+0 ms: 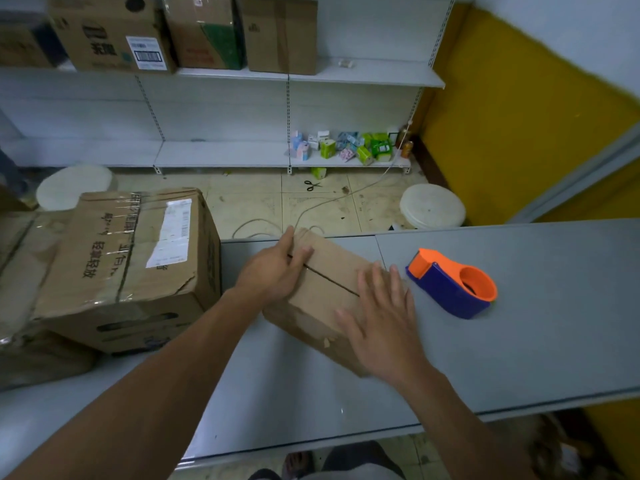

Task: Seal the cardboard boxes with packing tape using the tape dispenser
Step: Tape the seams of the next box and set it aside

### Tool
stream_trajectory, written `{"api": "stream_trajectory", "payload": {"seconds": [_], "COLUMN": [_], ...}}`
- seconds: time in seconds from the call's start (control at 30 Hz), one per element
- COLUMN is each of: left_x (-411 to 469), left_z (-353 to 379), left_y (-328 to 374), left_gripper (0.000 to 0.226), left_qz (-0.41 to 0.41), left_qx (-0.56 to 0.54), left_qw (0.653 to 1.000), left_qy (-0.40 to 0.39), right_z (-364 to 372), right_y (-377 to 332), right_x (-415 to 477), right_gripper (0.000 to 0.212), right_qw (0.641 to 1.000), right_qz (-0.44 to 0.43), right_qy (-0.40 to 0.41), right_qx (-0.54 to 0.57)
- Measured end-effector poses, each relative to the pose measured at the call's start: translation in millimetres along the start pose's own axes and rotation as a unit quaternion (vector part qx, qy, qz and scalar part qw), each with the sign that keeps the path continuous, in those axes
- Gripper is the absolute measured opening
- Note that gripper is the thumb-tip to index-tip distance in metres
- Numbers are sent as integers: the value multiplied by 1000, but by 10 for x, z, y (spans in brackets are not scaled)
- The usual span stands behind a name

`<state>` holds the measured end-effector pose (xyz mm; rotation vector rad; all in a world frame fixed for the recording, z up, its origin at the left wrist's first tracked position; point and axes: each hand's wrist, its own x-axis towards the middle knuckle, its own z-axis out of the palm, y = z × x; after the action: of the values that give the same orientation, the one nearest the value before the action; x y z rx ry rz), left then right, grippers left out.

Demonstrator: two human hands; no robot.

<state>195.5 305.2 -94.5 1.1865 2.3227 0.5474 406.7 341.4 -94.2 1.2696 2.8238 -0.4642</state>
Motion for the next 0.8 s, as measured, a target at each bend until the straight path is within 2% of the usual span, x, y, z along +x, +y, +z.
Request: {"api": "stream_trajectory", "payload": {"seconds": [0.07,0.13,0.2,0.23,0.3,0.37,0.4,0.47,0.53,0.8], "left_x": [104,208,276,297,253,62,-71,-407,-691,-93], "left_z": [-53,-111,-144,-150,-130,-59,19,228,458,407], "left_y": [16,36,54,72,135,190,181,172,218,269], "left_gripper": [65,62,62,63,66,70,73,77,79,65], "left_qz": [31,59,87,104,118,61,20,-29,-32,-12], "left_qx": [22,48,93,119,105,-51,-136,-266,-341,-256], "left_qw": [999,996,990,987,985,982,973,951,932,964], "left_qy": [-20,-39,-52,-37,67,171,185,154,117,71], "right_z": [28,-8,-69,-102,-133,-97,-75,-27,27,45], "right_y": [27,108,217,254,266,267,255,220,154,-24], "right_x": [-159,-221,-149,-71,83,177,197,213,216,467], "right_gripper": [81,81,57,49,52,57,56,51,49,57], "right_qw": [999,995,977,967,954,941,929,902,883,922], "right_qz": [-34,-57,-31,2,47,83,103,131,143,138], "right_qy": [-5,45,156,176,118,53,44,50,45,48], "right_qx": [14,69,141,186,270,323,353,409,444,358]}}
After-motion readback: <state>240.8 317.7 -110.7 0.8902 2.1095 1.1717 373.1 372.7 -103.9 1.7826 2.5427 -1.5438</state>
